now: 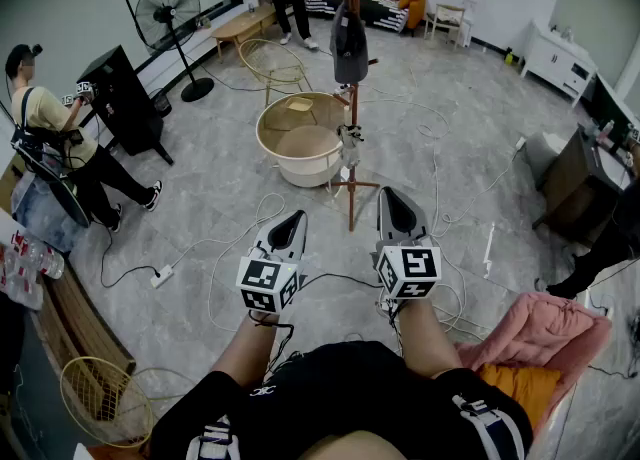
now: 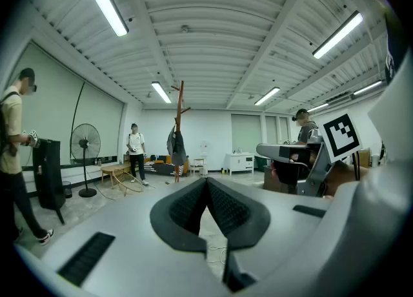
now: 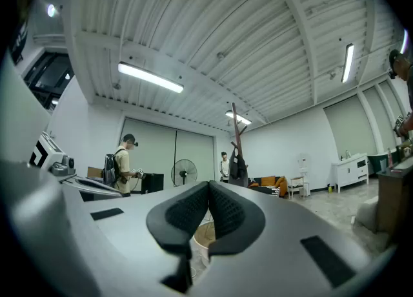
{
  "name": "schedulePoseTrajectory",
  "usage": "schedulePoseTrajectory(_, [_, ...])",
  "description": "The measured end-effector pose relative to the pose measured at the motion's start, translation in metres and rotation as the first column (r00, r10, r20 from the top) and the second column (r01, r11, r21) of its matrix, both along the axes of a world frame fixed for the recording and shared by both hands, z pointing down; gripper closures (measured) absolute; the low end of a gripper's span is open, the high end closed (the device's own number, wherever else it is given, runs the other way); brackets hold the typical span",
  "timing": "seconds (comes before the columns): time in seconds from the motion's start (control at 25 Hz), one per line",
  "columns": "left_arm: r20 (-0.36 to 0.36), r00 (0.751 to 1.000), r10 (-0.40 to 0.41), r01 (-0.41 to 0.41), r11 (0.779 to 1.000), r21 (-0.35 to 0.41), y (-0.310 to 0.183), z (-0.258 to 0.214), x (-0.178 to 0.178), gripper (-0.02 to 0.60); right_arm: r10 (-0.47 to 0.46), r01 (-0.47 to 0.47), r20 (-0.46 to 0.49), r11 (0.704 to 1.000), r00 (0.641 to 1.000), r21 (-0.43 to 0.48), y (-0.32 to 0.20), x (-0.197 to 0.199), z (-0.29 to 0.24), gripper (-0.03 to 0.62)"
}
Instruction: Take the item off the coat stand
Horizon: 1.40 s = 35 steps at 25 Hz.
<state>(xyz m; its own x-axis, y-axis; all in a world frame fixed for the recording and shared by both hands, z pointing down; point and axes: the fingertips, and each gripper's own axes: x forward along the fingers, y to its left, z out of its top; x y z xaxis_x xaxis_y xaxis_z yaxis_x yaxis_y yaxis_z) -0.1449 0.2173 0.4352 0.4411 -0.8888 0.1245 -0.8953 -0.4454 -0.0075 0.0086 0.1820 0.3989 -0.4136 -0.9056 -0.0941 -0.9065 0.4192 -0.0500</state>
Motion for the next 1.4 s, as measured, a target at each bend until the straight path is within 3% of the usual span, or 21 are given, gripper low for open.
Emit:
schedulePoseTrajectory(0.88, [-0.001,1.000,-0.027,0.027,1.000,-0.007,-0.059,0.028,0.059,0.565,-0.061,0.061,0.009,0.998,0.998,-0.017,-0.064,0.053,0.025,0.579])
schedulePoseTrajectory(1.12, [-0.010,1.000,-0.014,0.014,1.000,-0.003,-0.115,0.034,0.071,0.566,-0.049,0.050,0.013,0.999,0.999,-0.013,-0.118,0.064,0.028,0.579])
schedulePoseTrajectory(1.4, [-0.034,0.999,0.001,-0.001,1.000,0.007,-0.220,0.034,0.059,0.566,-0.046,0.046,-0.020,0.999,0.999,-0.007,-0.217,0.049,0.027,0.579])
